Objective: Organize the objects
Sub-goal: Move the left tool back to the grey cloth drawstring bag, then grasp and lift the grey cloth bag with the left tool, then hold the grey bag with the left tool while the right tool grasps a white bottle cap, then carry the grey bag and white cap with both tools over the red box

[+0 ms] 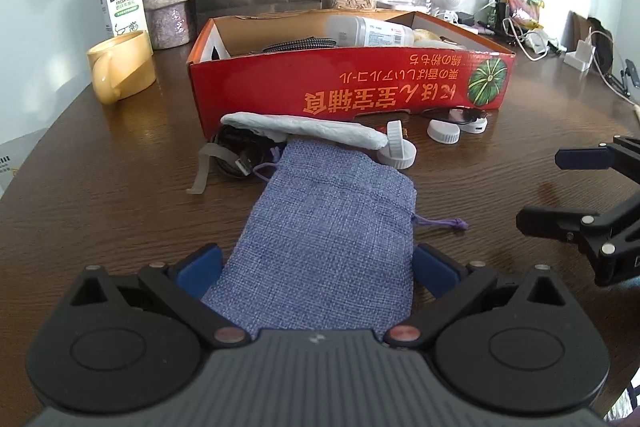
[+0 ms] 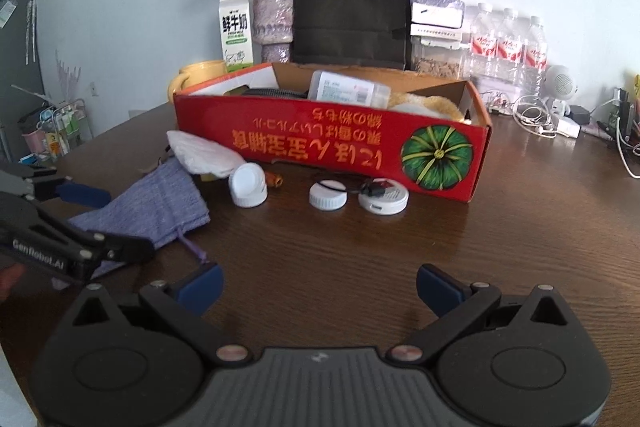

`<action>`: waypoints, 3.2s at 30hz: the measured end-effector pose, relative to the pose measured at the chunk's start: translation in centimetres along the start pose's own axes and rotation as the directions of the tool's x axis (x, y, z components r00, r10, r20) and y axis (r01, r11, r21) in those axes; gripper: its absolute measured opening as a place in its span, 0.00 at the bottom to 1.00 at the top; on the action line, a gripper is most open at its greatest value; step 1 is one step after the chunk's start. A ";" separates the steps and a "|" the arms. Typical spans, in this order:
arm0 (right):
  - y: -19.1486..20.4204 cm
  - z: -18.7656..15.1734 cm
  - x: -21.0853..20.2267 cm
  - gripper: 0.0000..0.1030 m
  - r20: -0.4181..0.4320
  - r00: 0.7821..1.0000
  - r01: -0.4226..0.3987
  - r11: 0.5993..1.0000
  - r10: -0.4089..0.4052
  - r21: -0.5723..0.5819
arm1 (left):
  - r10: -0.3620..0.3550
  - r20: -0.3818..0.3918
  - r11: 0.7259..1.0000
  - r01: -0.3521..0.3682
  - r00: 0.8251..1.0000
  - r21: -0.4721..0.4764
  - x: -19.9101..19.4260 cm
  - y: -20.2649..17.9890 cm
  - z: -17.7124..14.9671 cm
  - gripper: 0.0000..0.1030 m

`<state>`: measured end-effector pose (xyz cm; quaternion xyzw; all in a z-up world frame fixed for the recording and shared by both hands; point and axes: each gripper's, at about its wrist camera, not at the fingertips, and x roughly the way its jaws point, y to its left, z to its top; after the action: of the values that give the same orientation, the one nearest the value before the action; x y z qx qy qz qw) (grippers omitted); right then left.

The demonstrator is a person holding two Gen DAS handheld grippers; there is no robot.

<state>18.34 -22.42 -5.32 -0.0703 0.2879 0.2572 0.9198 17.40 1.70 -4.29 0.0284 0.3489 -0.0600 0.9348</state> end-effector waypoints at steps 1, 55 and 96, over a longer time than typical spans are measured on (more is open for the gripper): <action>0.1 0.0 -0.1 1.00 0.004 1.000 0.001 1.000 -0.001 -0.003 | -0.001 0.003 1.000 0.001 1.000 0.000 0.0 0.0 0.0 1.00; 6.3 2.8 1.9 1.00 0.012 0.996 -0.086 0.990 0.088 -0.109 | 0.083 0.177 0.984 -0.052 0.981 -0.171 -8.1 5.3 -1.1 0.11; 8.6 6.9 2.7 0.38 0.060 0.983 -0.166 0.979 0.173 -0.115 | 0.027 0.246 0.985 0.017 0.969 -0.173 -7.7 7.0 2.3 0.11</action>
<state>19.19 -11.98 -0.99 -0.0870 0.2459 0.3525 0.8987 14.04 9.12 2.63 -0.0601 0.2333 -0.0300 0.9701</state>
